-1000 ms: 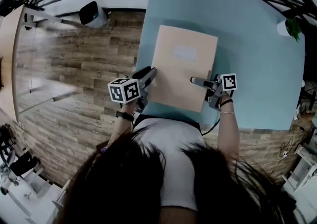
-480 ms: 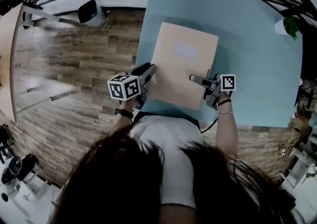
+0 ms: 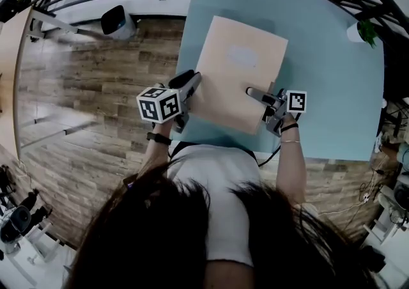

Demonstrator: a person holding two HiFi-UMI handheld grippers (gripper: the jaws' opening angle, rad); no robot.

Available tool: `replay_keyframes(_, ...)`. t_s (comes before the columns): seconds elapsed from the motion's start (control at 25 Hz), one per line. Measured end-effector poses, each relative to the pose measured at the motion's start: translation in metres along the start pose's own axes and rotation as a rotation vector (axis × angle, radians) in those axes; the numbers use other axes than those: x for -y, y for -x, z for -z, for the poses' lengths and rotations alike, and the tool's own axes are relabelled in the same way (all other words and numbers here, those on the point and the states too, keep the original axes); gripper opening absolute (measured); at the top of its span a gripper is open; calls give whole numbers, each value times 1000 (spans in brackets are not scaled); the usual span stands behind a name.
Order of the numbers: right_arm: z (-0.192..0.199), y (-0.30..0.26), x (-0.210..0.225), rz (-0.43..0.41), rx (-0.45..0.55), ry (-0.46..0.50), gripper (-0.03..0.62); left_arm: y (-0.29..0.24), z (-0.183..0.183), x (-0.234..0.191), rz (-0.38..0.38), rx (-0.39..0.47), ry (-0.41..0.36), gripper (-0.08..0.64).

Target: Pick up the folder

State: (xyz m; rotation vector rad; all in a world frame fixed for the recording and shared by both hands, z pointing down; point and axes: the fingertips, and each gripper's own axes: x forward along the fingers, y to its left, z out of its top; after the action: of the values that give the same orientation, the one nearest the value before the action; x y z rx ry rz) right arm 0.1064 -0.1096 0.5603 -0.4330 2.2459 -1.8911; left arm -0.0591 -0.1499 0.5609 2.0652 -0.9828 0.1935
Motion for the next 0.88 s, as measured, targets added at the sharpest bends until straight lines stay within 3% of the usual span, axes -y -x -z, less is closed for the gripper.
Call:
replay_keyframes(0.52, -31, 30, -78, 94, 148, 316, 299, 28, -65, 65, 57, 173, -174, 166)
replay_keyframes(0.88, -52, 60, -145, 264, 330, 612, 298, 44, -98, 112, 56, 234, -359, 165)
